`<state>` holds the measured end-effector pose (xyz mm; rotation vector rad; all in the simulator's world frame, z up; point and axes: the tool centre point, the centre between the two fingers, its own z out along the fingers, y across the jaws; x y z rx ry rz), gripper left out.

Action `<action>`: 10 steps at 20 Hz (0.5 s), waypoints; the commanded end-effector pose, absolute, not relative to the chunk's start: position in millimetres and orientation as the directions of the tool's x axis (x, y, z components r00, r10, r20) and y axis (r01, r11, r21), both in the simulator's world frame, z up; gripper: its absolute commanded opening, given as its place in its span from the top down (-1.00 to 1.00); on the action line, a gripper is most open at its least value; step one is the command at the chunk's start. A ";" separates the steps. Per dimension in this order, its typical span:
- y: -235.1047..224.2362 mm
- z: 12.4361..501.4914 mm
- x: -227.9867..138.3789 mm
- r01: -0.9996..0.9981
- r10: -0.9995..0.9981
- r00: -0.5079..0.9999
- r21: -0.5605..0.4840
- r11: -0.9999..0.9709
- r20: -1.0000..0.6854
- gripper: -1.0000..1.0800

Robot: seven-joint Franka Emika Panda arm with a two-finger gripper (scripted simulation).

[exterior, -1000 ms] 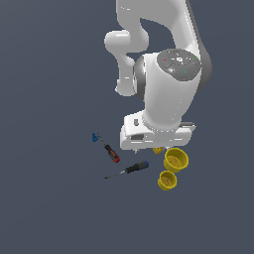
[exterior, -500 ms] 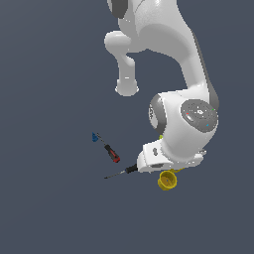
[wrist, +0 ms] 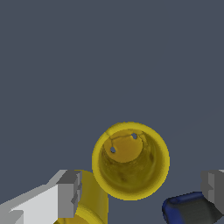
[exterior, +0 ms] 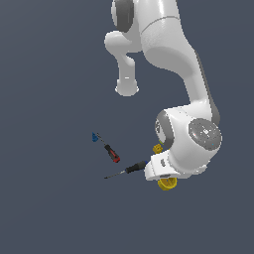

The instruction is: Pick up a designated object from a clutter of objects.

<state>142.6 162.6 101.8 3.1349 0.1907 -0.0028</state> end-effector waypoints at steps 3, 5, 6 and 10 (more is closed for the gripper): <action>165.8 96.5 144.3 0.122 0.122 0.993 0.000 -0.993 0.000 -0.92; 165.4 96.9 143.5 0.122 0.122 0.992 0.000 -0.992 -0.002 -0.92; 165.5 95.5 143.5 0.122 0.122 0.992 0.000 -0.992 -0.002 -0.92; 165.5 82.0 143.3 0.122 0.122 0.992 0.000 -0.992 -0.001 -0.92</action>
